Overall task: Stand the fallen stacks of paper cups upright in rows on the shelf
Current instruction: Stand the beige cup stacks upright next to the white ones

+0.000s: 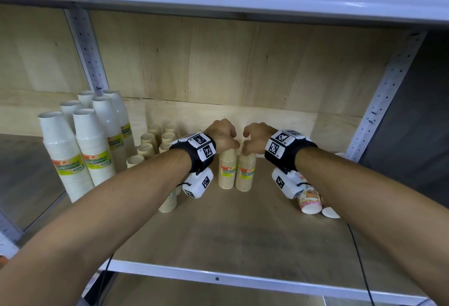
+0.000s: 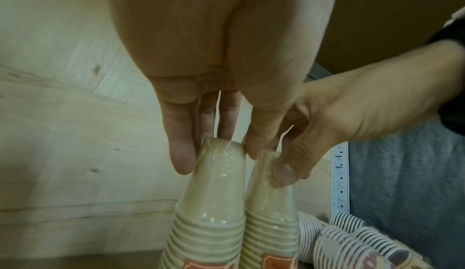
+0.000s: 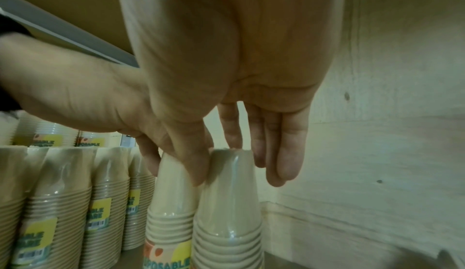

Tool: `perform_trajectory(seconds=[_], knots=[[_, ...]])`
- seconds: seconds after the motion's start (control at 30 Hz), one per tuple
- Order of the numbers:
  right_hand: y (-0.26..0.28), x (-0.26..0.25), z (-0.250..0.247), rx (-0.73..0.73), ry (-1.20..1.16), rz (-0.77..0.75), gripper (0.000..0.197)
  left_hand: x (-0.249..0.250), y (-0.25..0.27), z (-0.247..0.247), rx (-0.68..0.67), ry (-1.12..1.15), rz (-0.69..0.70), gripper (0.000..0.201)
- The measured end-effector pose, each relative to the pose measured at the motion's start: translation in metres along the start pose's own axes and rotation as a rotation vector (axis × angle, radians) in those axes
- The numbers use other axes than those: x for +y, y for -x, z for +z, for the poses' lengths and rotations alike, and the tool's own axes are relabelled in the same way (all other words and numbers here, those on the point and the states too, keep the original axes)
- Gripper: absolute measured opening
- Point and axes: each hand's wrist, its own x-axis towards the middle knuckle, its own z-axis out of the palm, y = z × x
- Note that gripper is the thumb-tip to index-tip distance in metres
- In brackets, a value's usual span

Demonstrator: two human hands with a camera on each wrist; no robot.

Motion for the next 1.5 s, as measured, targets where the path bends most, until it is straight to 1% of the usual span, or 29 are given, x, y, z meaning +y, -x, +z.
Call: perform_trajectory(seconds=[0.03,0.07,0.13,0.3,0.47,0.7,0.97,1.1,1.17,1.3,1.4,1.5], knots=[[0.0,0.001,-0.001,-0.004,0.0,-0.015,0.056,0.0,0.0,0.0,-0.003,0.0,-0.002,0.045],[-0.001,0.001,-0.001,-0.012,0.003,-0.026,0.055,0.0,-0.001,-0.001,-0.013,0.001,0.001,0.041],[-0.001,0.0,-0.001,-0.016,0.016,-0.04,0.046,0.002,-0.001,-0.002,-0.044,-0.006,0.019,0.037],[0.0,0.0,0.001,0.007,-0.016,-0.03,0.042,0.005,-0.001,-0.004,-0.097,-0.031,0.022,0.036],[0.002,-0.005,-0.001,-0.019,-0.003,-0.027,0.032,0.012,0.006,-0.014,-0.155,-0.064,0.003,0.032],[0.01,-0.027,-0.006,-0.115,0.036,-0.043,0.035,0.012,0.029,-0.03,-0.238,-0.07,-0.079,0.027],[0.033,-0.068,-0.006,-0.237,0.021,-0.124,0.037,0.0,0.068,-0.056,-0.337,-0.129,-0.162,0.017],[0.042,-0.092,0.001,-0.318,-0.054,-0.145,0.028,-0.013,0.091,-0.067,-0.39,-0.141,-0.191,0.023],[0.047,-0.106,0.003,-0.346,-0.054,-0.171,0.024,-0.02,0.102,-0.073,-0.393,-0.16,-0.206,0.022],[0.054,-0.132,0.01,-0.389,-0.079,-0.219,0.024,-0.039,0.122,-0.087,-0.39,-0.153,-0.247,0.02],[0.056,-0.149,0.015,-0.391,-0.089,-0.261,0.031,-0.057,0.134,-0.097,-0.369,-0.166,-0.271,0.023],[0.059,-0.164,0.019,-0.357,-0.096,-0.297,0.026,-0.072,0.142,-0.104,-0.357,-0.136,-0.311,0.032]])
